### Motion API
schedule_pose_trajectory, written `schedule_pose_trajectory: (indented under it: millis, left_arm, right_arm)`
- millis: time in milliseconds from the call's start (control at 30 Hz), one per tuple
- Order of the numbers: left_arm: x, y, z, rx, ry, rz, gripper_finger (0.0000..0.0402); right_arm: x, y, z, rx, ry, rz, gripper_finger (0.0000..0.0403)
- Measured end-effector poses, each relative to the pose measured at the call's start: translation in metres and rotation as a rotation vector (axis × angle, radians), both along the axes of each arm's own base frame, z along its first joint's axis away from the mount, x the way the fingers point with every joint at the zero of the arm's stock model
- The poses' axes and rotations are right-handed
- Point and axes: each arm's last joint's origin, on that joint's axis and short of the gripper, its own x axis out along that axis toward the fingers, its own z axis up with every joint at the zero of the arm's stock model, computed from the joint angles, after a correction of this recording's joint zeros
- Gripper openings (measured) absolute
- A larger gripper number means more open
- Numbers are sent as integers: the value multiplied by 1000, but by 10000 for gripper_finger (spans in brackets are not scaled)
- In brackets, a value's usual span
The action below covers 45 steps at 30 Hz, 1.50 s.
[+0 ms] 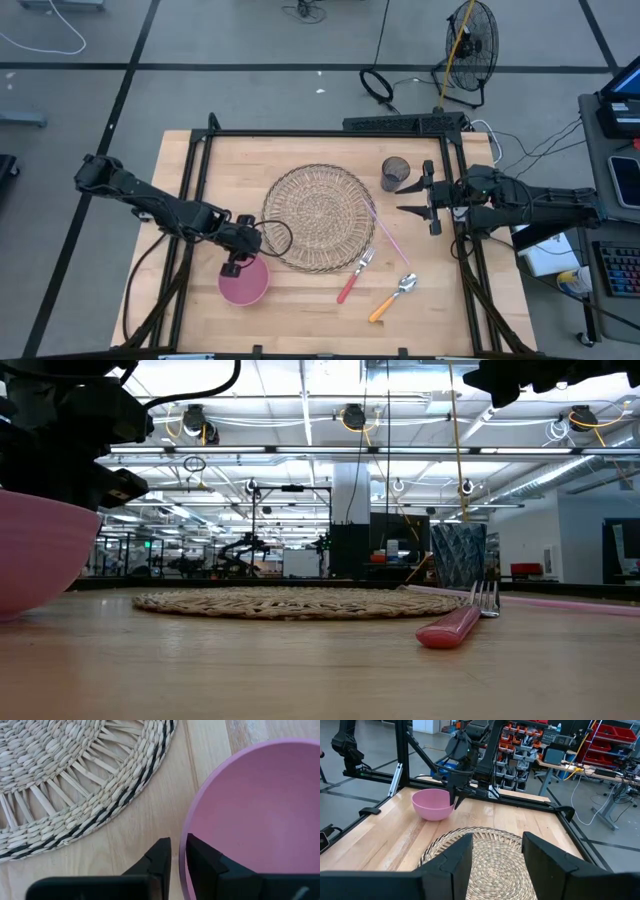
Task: Pick & Place Utensil
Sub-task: Put the pink bowl on the left side of the brown mat
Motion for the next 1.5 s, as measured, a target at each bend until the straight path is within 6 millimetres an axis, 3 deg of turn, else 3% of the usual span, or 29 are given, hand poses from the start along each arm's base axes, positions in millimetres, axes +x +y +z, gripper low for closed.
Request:
schedule_pose_trajectory:
  millis: [1300, 1500]
  left_arm:
    - [0, -1, 0, -36, 14, 14, 62]
    - [0, -1, 0, -37, 14, 14, 22]
  right_arm:
    - [0, 0, 0, 1, 0, 0, 160]
    - [0, 0, 0, 0, 0, 0, 160]
